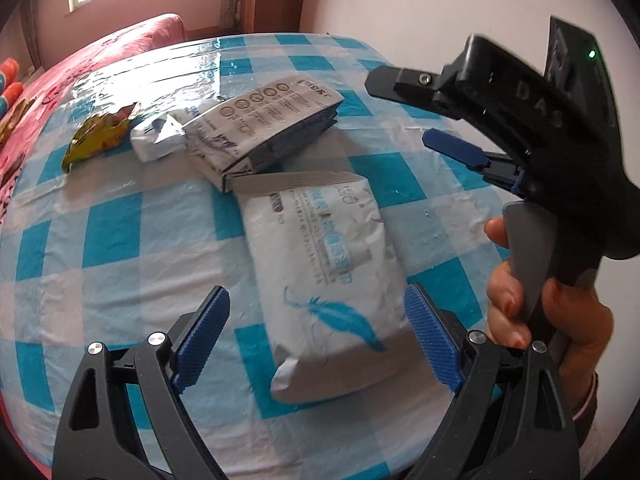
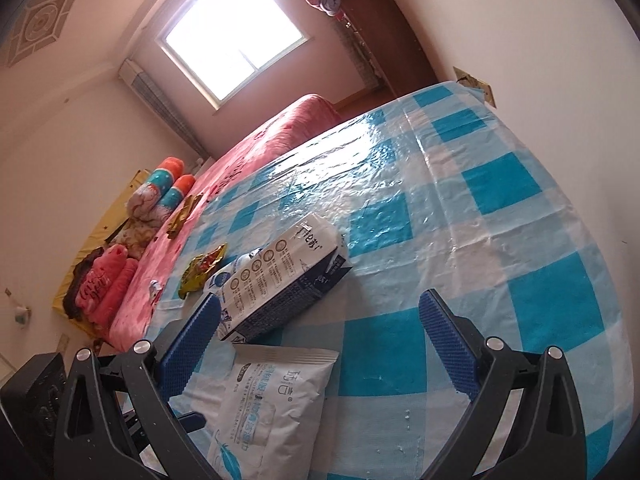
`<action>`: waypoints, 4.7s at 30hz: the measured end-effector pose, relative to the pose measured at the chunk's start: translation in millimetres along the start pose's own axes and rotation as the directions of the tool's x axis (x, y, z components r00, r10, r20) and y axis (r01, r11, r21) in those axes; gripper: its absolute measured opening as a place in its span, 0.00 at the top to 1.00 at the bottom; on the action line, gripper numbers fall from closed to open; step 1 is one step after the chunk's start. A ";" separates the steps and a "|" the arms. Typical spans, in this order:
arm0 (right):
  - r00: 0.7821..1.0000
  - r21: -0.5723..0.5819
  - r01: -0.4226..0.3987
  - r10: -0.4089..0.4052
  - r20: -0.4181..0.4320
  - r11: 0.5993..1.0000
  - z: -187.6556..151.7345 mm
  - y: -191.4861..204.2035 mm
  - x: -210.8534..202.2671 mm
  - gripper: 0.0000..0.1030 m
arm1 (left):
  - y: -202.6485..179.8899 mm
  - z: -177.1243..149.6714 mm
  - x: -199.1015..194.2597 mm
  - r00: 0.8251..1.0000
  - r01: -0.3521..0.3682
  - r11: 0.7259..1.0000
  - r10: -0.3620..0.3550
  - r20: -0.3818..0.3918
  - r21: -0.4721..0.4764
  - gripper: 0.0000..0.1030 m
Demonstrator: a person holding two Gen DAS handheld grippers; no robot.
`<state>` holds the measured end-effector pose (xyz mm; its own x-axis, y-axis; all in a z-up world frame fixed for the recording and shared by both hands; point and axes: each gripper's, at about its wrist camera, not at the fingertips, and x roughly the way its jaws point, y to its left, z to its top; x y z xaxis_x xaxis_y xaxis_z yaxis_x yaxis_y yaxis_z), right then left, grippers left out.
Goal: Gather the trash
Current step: 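Grasp the white feather-print wipes pack with the left tool, then grasp the white milk carton with the right tool while the left tool holds the wipes pack, then carry the wipes pack and milk carton over the orange bucket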
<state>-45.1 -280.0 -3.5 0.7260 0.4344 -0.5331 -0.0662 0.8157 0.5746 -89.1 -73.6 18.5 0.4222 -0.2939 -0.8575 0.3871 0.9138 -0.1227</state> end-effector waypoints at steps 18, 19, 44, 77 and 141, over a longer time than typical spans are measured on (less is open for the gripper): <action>0.996 0.070 -0.079 0.082 -0.040 0.994 3.0 -27.2 7.7 0.05 | -17.1 16.6 27.3 0.996 -0.078 0.996 0.080 -0.050 0.035 0.13; 0.995 0.071 -0.082 0.085 -0.044 0.994 2.5 -27.9 8.9 0.05 | -17.0 17.2 27.8 0.995 -0.080 0.996 0.081 -0.050 0.029 0.14; 0.985 -0.016 -0.131 0.129 -0.115 0.991 0.2 0.0 32.3 0.05 | 44.2 -7.0 -28.4 0.995 -0.100 0.992 0.100 -0.004 -0.071 0.25; 0.970 -0.165 0.131 -0.161 -0.184 0.978 17.8 78.5 114.7 0.05 | 169.1 -49.2 -69.1 0.992 -0.049 0.972 0.074 0.102 -0.229 0.24; 0.982 -0.399 0.086 -0.145 -0.122 0.913 -75.5 183.7 39.5 0.36 | 228.1 -114.2 -121.1 0.957 0.029 0.934 0.077 0.280 -0.356 0.24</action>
<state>-80.3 -84.2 34.1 0.6392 0.3545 -0.6825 -0.2717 0.9343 0.2308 -145.6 202.4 37.3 0.6633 -0.2891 -0.6902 0.0819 0.9449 -0.3170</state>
